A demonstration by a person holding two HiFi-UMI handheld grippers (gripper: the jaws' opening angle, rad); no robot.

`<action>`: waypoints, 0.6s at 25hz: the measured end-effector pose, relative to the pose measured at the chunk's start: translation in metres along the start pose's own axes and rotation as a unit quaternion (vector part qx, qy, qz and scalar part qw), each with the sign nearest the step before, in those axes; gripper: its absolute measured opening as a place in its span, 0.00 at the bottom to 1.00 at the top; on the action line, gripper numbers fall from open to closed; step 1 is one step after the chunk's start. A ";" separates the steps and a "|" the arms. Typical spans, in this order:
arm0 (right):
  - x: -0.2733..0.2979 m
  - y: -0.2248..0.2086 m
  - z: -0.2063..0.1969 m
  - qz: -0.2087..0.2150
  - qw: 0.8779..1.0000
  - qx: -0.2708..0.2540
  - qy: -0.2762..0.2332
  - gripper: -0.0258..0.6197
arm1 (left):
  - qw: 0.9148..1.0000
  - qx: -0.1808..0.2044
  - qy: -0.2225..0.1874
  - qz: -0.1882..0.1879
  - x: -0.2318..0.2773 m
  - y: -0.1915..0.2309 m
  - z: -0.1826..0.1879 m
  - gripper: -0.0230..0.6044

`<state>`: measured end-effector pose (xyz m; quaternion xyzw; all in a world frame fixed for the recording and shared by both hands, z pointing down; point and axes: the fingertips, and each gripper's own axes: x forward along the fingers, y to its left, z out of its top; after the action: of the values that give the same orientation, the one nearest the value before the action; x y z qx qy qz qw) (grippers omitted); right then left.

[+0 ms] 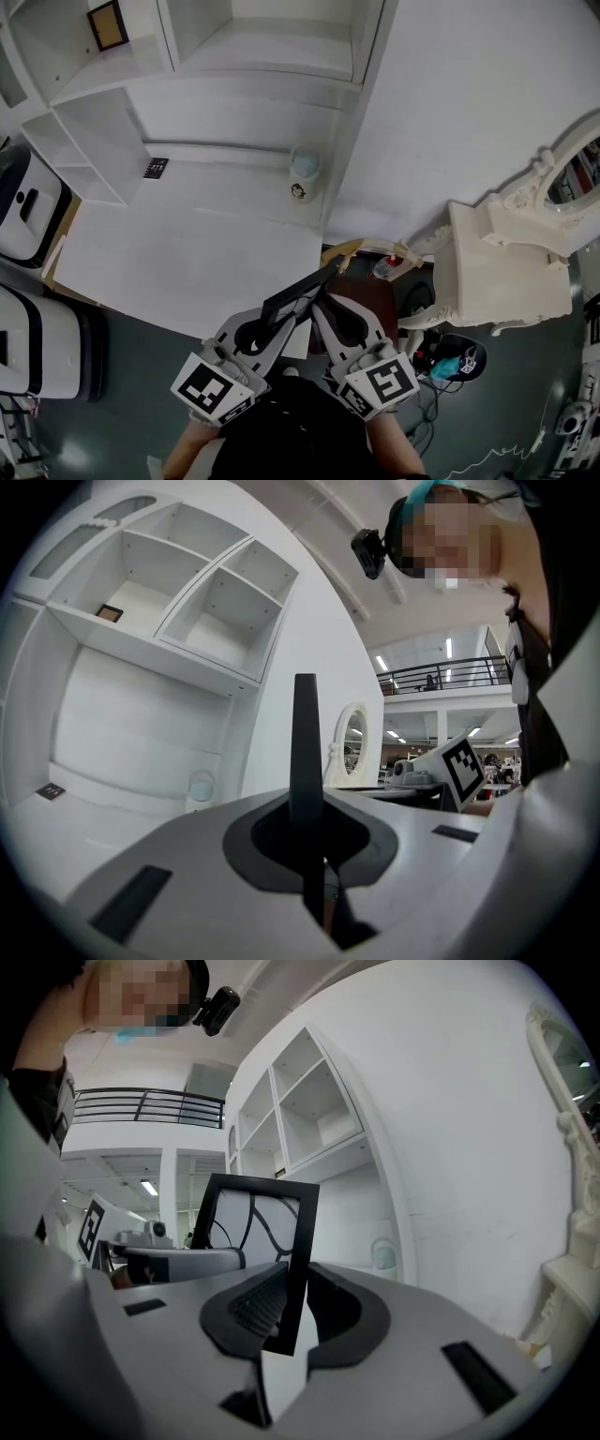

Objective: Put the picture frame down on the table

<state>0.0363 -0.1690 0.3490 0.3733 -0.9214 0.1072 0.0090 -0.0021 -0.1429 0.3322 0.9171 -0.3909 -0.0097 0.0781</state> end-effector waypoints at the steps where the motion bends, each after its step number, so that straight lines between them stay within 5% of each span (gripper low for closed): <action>1: 0.001 -0.002 0.000 -0.007 1.000 0.003 -0.001 0.14 | 1.000 0.001 0.002 -0.001 0.002 0.002 0.000 0.06; 15: 0.018 -0.020 0.005 -0.107 0.994 0.023 -0.007 0.14 | 1.000 -0.005 0.014 -0.013 0.013 0.033 0.008 0.17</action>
<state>0.0374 -0.1967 0.3493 0.4708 -0.8734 0.1245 0.0055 -0.0172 -0.1752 0.3299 0.9215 -0.3782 -0.0003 0.0882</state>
